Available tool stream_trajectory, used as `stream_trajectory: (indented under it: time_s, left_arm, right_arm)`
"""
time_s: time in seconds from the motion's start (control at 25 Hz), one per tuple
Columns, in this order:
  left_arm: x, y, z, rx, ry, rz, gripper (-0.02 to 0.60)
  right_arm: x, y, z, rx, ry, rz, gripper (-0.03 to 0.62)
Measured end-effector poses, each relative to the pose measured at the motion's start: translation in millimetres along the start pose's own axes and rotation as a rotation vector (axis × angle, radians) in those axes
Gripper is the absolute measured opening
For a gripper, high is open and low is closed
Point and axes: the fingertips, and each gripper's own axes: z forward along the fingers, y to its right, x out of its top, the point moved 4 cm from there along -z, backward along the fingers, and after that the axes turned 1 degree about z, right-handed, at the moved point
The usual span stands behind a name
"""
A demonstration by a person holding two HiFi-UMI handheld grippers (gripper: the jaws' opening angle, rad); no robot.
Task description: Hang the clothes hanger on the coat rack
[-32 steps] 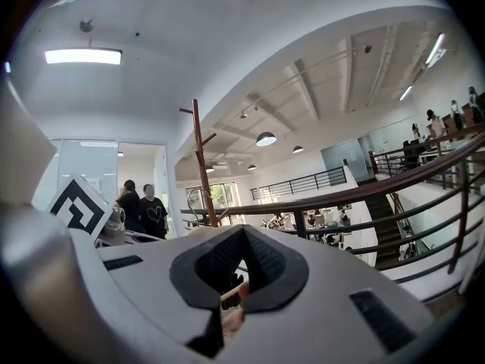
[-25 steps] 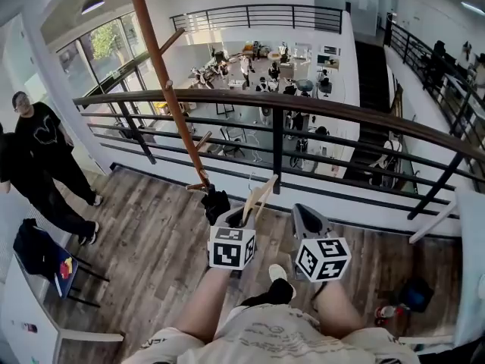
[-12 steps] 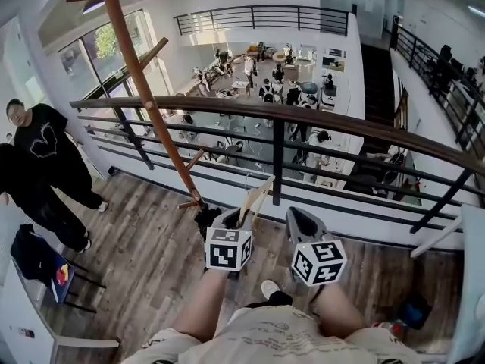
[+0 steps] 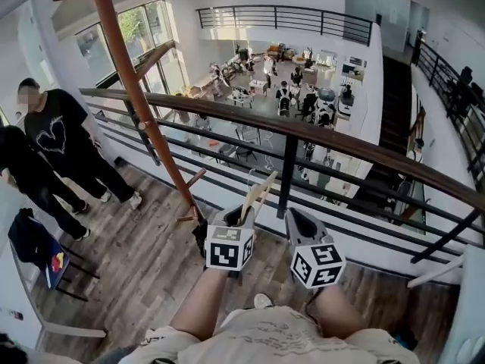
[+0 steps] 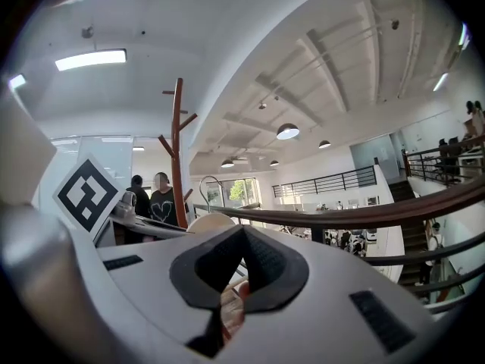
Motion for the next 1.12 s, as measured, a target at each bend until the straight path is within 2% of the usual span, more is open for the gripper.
stream_trajectory:
  time_s: [0.2,0.36,0.64,0.92,1.12]
  left_arm:
    - [49.3,-18.7,24.8,0.06,0.025,-0.029,0.057]
    - [70.1,-33.9,25.9,0.116,0.051,-0.045,0.057]
    - [136.2,-59.0,36.3,0.218,0.118,-0.039,0.057]
    - [190.2,-81.0,-4.3,0.353,0.201,-0.042,0.057]
    - [233.2,-91.5,-30.5,0.452,0.283,-0.047,0.057]
  right_arm:
    - [35.3,23.9,46.1,0.073,-0.016,-0.001,-0.005]
    - [42.4,25.4,70.5,0.137,-0.029,-0.001,-0.005]
    - [59.8,33.1,125.0,0.276,-0.056,0.033,-0.005]
    - [76.0,9.5,142.3,0.412,-0.08,0.02,-0.005]
    - [88.7,12.1,153.4,0.491,-0.085,0.012,-0.004]
